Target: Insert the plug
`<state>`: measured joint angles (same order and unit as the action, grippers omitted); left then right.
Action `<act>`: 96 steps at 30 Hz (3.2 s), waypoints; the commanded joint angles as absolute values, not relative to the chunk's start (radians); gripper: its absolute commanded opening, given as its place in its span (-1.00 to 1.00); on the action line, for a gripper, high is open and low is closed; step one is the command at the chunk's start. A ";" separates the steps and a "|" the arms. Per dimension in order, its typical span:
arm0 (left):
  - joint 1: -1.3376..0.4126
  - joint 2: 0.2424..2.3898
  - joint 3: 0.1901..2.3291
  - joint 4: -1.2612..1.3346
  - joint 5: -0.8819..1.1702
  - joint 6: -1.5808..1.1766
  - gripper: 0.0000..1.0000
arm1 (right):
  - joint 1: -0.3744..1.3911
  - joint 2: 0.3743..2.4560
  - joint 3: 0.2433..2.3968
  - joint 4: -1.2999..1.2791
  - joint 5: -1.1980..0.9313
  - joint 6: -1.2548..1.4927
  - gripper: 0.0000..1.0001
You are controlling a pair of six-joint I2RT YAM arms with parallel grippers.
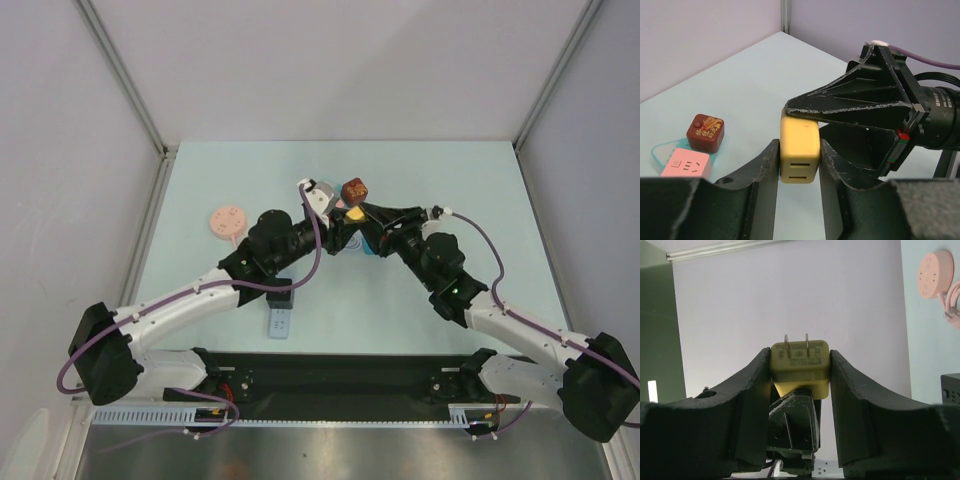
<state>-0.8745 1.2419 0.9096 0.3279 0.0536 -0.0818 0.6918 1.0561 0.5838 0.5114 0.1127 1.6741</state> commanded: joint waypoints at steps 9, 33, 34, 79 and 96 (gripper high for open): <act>-0.884 1.238 0.885 0.394 0.070 -0.123 -0.04 | 0.853 1.042 0.543 0.621 0.339 1.692 -1.00; -0.879 1.163 0.839 0.385 0.112 -0.123 0.03 | 0.782 1.048 0.515 0.690 0.221 1.701 -1.00; -0.879 1.164 0.841 0.385 0.115 -0.123 0.03 | 0.782 1.055 0.515 0.693 0.218 1.703 -1.00; -0.134 1.599 1.588 -0.834 0.063 0.479 -0.99 | 0.374 0.598 0.494 0.190 -0.104 1.253 0.99; -0.017 1.972 1.750 -0.900 -0.089 0.563 -0.99 | 0.357 0.749 0.477 0.244 -0.129 1.118 0.99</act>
